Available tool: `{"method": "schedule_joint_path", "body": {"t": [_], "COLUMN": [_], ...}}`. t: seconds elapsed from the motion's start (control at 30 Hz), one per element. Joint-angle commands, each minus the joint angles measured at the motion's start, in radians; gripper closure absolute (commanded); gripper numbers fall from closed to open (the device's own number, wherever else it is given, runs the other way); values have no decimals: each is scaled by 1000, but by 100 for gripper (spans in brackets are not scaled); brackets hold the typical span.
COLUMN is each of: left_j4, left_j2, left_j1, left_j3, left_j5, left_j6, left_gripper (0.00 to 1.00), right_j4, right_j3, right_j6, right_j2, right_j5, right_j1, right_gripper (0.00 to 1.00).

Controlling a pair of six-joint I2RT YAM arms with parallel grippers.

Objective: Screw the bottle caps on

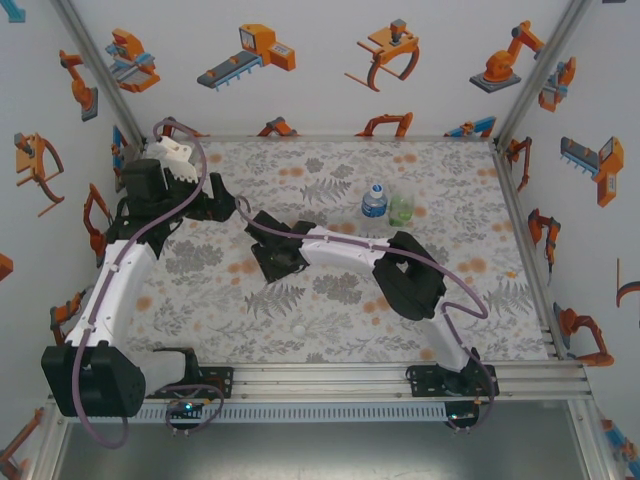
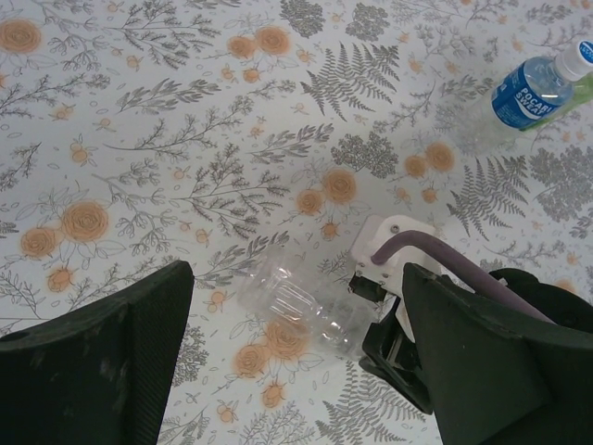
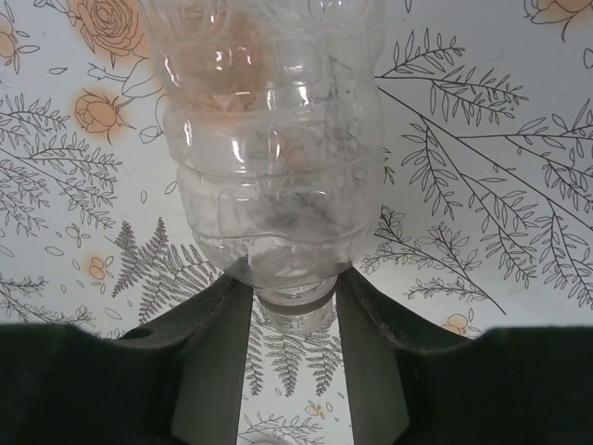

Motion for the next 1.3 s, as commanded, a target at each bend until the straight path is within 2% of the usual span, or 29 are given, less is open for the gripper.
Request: {"method": "schedule_joint_path", "body": {"t": [0.0,0.07,0.13,0.33,0.47,0.67,0.9,1.03,1.17,1.27], "left_j4": [13,13,11,9,3,-6,-92,-116,-138,-216], "left_j2": [3,5,7,15,23,46,75,88,106,116], "left_j1": [4,4,4,4,4,-8,-86,-138,-186,-243], "left_j3": [9,12,12,15,20,31,74,81,86,102], "left_j5": [26,30,32,46,71,165,219,336,511,548], "left_j6": [1,2,1,5,9,34,111,176,227,306], "left_gripper": [15,15,15,16,16,16,13,14,13,11], "right_j4": [8,13,15,17,26,86,113,121,116,105], "right_j3": [21,21,21,9,-44,-249,-487,-568,-630,-654], "right_j6": [-17,-25,-31,-63,-149,-476,-932,-1135,-1312,-1388], "right_j2": [23,26,25,12,-47,-248,-507,-638,-747,-812], "right_j5": [30,33,41,41,52,89,70,18,0,-11], "right_j1": [4,3,3,-2,-2,-2,-17,-36,-44,-46], "right_gripper": [58,51,51,63,67,73,79,82,89,90]}}
